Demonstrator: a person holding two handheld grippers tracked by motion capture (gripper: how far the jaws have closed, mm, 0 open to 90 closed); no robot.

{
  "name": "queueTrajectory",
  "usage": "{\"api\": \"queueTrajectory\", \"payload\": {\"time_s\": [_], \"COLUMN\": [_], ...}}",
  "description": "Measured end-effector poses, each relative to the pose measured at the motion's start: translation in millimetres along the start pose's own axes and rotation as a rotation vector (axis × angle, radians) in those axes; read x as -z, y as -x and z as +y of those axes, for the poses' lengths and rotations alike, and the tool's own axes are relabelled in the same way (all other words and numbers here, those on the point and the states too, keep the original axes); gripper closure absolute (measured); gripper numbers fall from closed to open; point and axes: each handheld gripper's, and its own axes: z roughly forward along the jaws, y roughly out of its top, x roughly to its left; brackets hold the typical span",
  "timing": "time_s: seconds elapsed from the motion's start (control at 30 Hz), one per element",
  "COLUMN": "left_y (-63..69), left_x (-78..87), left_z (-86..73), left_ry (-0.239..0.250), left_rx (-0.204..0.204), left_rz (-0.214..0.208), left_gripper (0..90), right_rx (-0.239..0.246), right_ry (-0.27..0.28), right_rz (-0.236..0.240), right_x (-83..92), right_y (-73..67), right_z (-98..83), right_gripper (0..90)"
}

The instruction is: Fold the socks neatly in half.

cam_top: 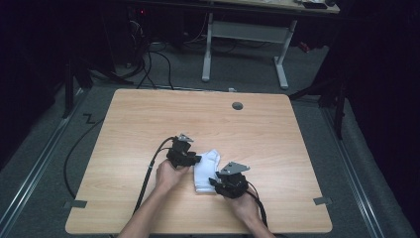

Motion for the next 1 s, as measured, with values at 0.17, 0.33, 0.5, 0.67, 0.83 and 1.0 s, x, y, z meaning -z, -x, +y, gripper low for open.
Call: {"api": "queueTrajectory", "payload": {"time_s": [0.17,0.33,0.5,0.67,0.83,1.0], "left_y": [-3.4,-0.9,2.3,5.6,7.4,8.8], "left_x": [0.0,1.7,7.4,13.0,17.0,22.9], "left_z": [-0.9,-0.5,1.1,2.6,3.4,5.1], "left_ry": [-0.005,0.003,0.035,0.057,0.077,0.113], "left_rx": [0.011,-0.009,-0.012,-0.027,-0.030,-0.030], "left_rz": [-0.044,-0.035,-0.037,-0.045,-0.057,-0.073], "left_gripper": [75.3,79.7,80.6,80.9,81.1,81.2], "right_rx": [-0.001,-0.012,-0.009,-0.029,-0.047,-0.048], "right_ry": [-0.005,-0.003,0.050,0.092,0.069,0.005], "right_rz": [0.000,0.012,0.025,0.066,0.090,0.084], "right_x": [0.2,3.4,13.1,12.7,1.5,-14.6], "right_y": [0.3,0.7,-2.4,-9.6,-14.9,-21.1], "right_z": [0.7,2.8,12.8,22.2,24.9,19.9], "right_gripper": [62.0,65.4,71.3,73.1,73.4,73.0]}}
